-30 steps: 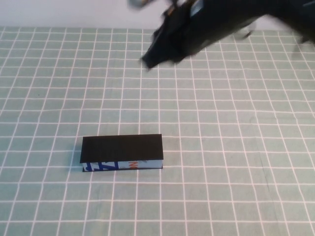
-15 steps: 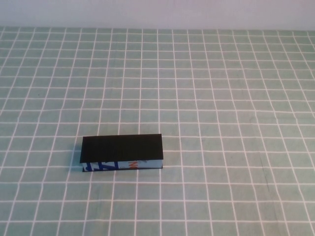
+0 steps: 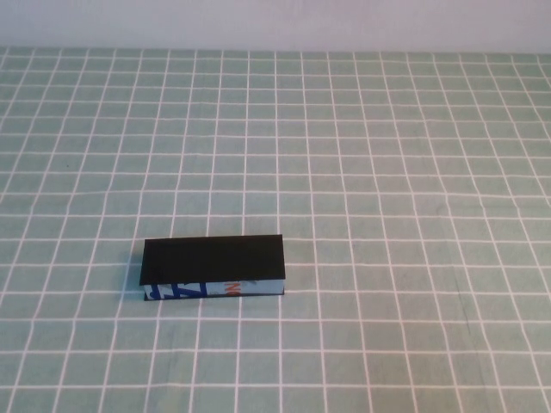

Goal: Return glasses to glasses case

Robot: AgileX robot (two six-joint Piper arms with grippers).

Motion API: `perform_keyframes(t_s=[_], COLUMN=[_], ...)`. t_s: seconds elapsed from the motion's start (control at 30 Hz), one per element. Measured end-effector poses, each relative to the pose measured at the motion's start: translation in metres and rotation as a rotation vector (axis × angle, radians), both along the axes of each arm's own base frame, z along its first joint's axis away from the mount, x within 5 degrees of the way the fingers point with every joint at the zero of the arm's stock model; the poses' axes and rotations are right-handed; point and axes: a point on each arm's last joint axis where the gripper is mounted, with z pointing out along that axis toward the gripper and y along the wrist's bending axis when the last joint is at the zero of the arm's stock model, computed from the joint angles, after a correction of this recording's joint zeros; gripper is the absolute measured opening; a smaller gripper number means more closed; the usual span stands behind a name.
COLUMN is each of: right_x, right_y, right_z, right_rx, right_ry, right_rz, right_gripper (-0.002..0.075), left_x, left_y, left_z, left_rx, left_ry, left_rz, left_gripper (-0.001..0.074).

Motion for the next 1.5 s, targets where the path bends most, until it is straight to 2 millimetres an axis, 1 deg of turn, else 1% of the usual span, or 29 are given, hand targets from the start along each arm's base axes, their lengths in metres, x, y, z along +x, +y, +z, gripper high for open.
perform_keyframes(t_s=[0.17, 0.23, 0.5, 1.0, 1.17, 1.23, 1.3, 1.4, 1.43, 1.5], right_x=[0.004, 0.005, 0.004, 0.004, 0.004, 0.004, 0.004, 0.004, 0.004, 0.004], right_y=[0.002, 0.003, 0.004, 0.005, 0.005, 0.005, 0.005, 0.004, 0.004, 0.004], right_z=[-0.024, -0.028, -0.033, -0.033, -0.033, -0.033, -0.033, -0.033, -0.033, -0.033], right_rx=[-0.036, -0.043, -0.03, -0.027, -0.028, -0.028, -0.028, -0.028, -0.028, -0.028], right_ry=[0.054, 0.067, 0.11, 0.115, 0.117, 0.117, 0.117, 0.118, 0.118, 0.118], right_rz=[-0.002, -0.003, 0.003, 0.004, 0.004, 0.004, 0.004, 0.003, 0.003, 0.003], right_gripper=[-0.0011, -0.0011, -0.0011, -0.0011, -0.0011, -0.0011, -0.0011, -0.0011, -0.0011, -0.0011], left_x=[0.002, 0.003, 0.003, 0.003, 0.006, 0.007, 0.008, 0.013, 0.013, 0.009], left_y=[-0.001, -0.001, -0.001, -0.001, -0.004, -0.005, -0.006, -0.009, -0.009, -0.008], left_z=[0.0, 0.0, -0.001, -0.002, -0.016, -0.023, -0.031, -0.05, -0.055, -0.071], left_rx=[0.003, 0.004, 0.011, 0.008, 0.009, 0.016, 0.007, -0.032, -0.055, -0.08], left_ry=[0.004, 0.006, 0.014, 0.022, 0.04, 0.013, -0.049, -0.137, -0.163, -0.188], left_rz=[-0.001, -0.001, 0.003, 0.001, -0.014, -0.019, -0.025, -0.026, -0.026, -0.017], left_gripper=[0.0001, 0.0002, 0.0002, 0.0002, 0.0002, 0.0002, 0.0002, 0.0002, 0.0002, 0.0001])
